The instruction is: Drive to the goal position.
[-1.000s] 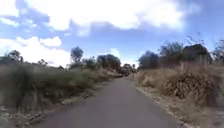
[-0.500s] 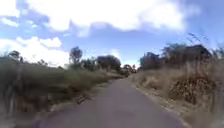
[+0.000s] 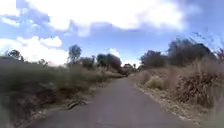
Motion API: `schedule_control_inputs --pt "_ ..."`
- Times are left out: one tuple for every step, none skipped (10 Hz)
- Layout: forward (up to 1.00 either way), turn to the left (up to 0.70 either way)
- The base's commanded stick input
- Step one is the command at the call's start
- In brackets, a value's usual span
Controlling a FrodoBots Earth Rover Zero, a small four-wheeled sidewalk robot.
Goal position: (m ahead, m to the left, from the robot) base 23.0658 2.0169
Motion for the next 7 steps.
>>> schedule_control_inputs --pt "0.85 0.0" --pt "0.85 0.0" --pt "0.85 0.0" --pt "0.85 0.0" --pt "0.85 0.0" --pt "0.85 0.0" --pt "0.85 0.0"
